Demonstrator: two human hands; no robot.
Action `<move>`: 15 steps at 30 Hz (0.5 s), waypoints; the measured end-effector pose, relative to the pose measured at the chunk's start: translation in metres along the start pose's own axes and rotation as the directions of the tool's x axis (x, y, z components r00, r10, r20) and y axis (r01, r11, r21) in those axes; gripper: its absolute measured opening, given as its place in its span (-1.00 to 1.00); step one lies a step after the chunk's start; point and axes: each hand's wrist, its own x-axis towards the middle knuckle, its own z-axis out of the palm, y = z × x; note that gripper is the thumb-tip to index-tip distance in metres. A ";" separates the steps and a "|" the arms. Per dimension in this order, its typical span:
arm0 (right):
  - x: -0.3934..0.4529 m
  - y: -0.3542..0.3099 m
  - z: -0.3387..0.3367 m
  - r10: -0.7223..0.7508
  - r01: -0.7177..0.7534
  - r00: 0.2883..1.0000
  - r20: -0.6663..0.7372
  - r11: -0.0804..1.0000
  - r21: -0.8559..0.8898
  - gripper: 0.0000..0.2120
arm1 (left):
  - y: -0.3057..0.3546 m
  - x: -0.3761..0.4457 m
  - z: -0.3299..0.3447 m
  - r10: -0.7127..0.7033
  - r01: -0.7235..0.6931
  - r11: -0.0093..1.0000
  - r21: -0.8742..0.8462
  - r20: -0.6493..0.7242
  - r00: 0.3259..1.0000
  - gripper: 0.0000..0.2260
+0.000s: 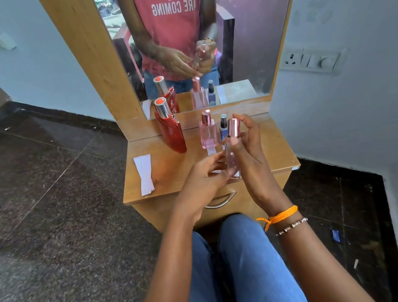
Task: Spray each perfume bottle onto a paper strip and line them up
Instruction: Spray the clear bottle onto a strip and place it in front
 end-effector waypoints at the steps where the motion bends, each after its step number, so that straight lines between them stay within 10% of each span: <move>1: 0.000 -0.002 0.000 0.004 -0.004 1.000 -0.003 1.000 0.005 -0.75 | -0.001 0.001 0.001 0.017 -0.015 0.999 0.039 -0.050 0.999 -0.75; 15: 0.028 -0.046 -0.037 -0.002 0.053 0.995 0.097 0.847 -0.529 -0.79 | -0.004 0.004 0.005 0.229 -0.118 0.915 0.386 -0.257 0.939 -0.61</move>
